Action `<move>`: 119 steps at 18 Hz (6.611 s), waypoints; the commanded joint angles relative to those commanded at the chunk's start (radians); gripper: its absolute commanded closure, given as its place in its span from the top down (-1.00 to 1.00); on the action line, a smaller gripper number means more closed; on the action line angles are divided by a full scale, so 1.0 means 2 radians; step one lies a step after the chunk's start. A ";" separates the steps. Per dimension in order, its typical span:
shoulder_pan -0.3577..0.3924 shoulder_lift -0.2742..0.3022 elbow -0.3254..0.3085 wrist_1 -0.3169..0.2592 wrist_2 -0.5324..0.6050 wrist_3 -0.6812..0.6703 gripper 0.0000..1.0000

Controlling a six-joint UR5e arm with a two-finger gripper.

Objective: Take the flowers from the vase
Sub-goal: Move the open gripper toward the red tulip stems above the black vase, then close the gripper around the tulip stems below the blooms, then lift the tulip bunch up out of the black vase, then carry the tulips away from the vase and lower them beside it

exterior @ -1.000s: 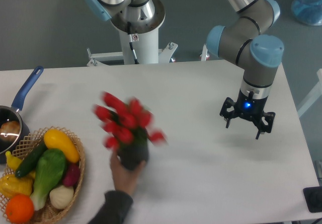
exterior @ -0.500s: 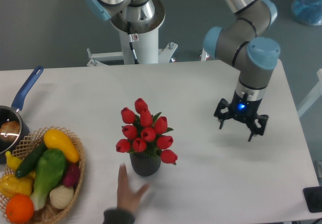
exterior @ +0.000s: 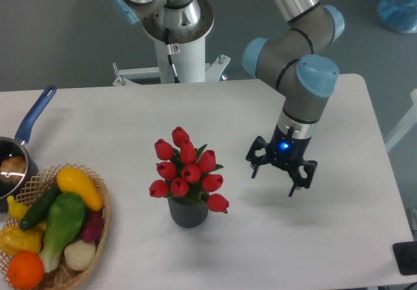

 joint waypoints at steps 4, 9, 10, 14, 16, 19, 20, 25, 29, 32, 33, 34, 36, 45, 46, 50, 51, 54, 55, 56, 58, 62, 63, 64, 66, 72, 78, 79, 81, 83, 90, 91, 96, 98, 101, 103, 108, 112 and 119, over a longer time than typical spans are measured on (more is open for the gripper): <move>0.008 0.015 -0.005 -0.002 -0.051 0.005 1.00; 0.000 0.053 -0.038 -0.005 -0.055 0.029 1.00; -0.001 0.063 -0.047 -0.005 -0.058 0.035 1.00; -0.001 0.092 -0.084 -0.006 -0.091 0.041 1.00; -0.007 0.098 -0.096 -0.007 -0.111 0.041 1.00; -0.016 0.091 -0.094 -0.007 -0.121 0.041 1.00; -0.020 0.091 -0.094 -0.006 -0.123 0.042 1.00; -0.034 0.069 -0.090 -0.006 -0.159 0.043 1.00; -0.036 0.055 -0.090 -0.005 -0.188 0.071 1.00; -0.036 0.054 -0.093 -0.006 -0.187 0.077 0.52; -0.036 0.054 -0.094 -0.006 -0.187 0.077 0.27; -0.034 0.055 -0.095 -0.007 -0.187 0.077 -0.07; -0.030 0.055 -0.098 -0.008 -0.184 0.077 -0.77; -0.011 0.071 -0.087 -0.009 -0.191 0.049 -1.00; -0.010 0.071 -0.085 -0.010 -0.193 0.048 -1.00; -0.002 0.080 -0.073 -0.010 -0.224 0.019 -1.00; -0.002 0.085 -0.070 -0.010 -0.226 0.003 -1.00; -0.002 0.104 -0.067 -0.010 -0.228 -0.021 -1.00; -0.002 0.110 -0.067 -0.010 -0.231 -0.026 -1.00; -0.002 0.116 -0.065 -0.010 -0.239 -0.034 -1.00; -0.001 0.126 -0.061 -0.010 -0.249 -0.048 -1.00; 0.002 0.134 -0.046 -0.010 -0.251 -0.072 -1.00; 0.003 0.134 -0.041 -0.010 -0.257 -0.078 -1.00; 0.008 0.134 -0.037 -0.010 -0.267 -0.085 -1.00; 0.018 0.135 -0.025 -0.010 -0.290 -0.106 -1.00; 0.054 0.137 0.008 -0.010 -0.337 -0.149 -1.00; 0.097 0.124 0.042 -0.009 -0.332 -0.143 -1.00; 0.099 0.114 0.045 -0.008 -0.330 -0.143 -1.00; 0.099 0.110 0.045 -0.007 -0.306 -0.129 -1.00; 0.096 0.109 0.041 -0.008 -0.255 -0.106 -1.00; 0.096 0.091 0.024 -0.008 -0.154 -0.088 -1.00; 0.096 0.084 0.027 -0.009 -0.137 -0.089 -1.00; 0.078 0.055 0.071 -0.017 -0.017 -0.089 -1.00; 0.063 0.042 0.098 -0.041 0.032 -0.084 -1.00; 0.051 0.028 0.127 -0.075 0.086 -0.081 -1.00; 0.051 0.028 0.130 -0.092 0.101 -0.055 -1.00; 0.051 0.022 0.152 -0.155 0.162 0.002 -1.00; 0.041 0.003 0.184 -0.202 0.221 0.031 -1.00; 0.015 -0.013 0.195 -0.209 0.293 0.025 -1.00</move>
